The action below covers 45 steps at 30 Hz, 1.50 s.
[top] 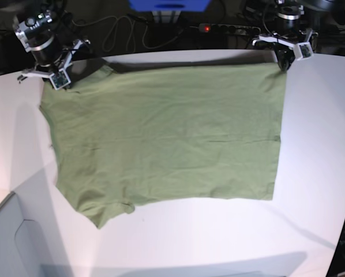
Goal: Fold the T-shirt properly
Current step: 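Lift the collar edge with both grippers and pull it toward the robot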
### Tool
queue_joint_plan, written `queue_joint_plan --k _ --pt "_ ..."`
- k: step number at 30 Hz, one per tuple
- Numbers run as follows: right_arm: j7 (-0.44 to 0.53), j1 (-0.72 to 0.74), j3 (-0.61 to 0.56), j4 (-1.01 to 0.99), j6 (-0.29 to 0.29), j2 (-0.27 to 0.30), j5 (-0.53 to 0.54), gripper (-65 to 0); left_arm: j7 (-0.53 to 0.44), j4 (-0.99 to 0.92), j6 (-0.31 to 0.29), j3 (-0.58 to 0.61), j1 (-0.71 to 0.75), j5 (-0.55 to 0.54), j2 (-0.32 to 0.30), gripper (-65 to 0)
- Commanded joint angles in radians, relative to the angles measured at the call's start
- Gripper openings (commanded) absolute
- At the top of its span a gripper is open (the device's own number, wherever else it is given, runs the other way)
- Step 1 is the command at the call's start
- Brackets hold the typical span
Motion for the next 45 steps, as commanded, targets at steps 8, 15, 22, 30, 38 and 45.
queue_joint_plan --k 8,15,22,30,38,45 --pt "-0.092 0.2 -0.001 -0.048 0.087 0.004 0.009 -64.8 -0.03 -0.019 0.004 -0.007 -0.13 -0.002 -0.004 -65.0" --pt "-0.092 0.332 -0.003 -0.19 0.095 0.004 0.009 -64.8 -0.03 -0.088 0.001 -0.005 -0.239 -0.002 -0.01 -65.0" --pt "-0.089 0.443 -0.09 -0.293 0.095 0.012 0.009 -64.8 -0.03 -0.125 0.001 0.001 -0.32 -0.002 -0.012 -65.0" --pt "-0.089 0.518 -0.151 -0.35 0.095 0.012 0.009 -64.8 -0.028 -0.128 -0.001 0.003 -0.368 -0.002 -0.01 -65.0" --pt "-0.09 0.55 -0.148 -0.358 0.095 0.013 0.008 -64.8 -0.028 -0.176 -0.001 0.003 -0.397 -0.002 -0.007 -65.0" --pt "-0.092 0.564 -0.15 -0.358 0.095 0.013 0.008 -64.8 -0.028 -0.208 -0.001 0.003 -0.398 -0.01 -0.012 -65.0"
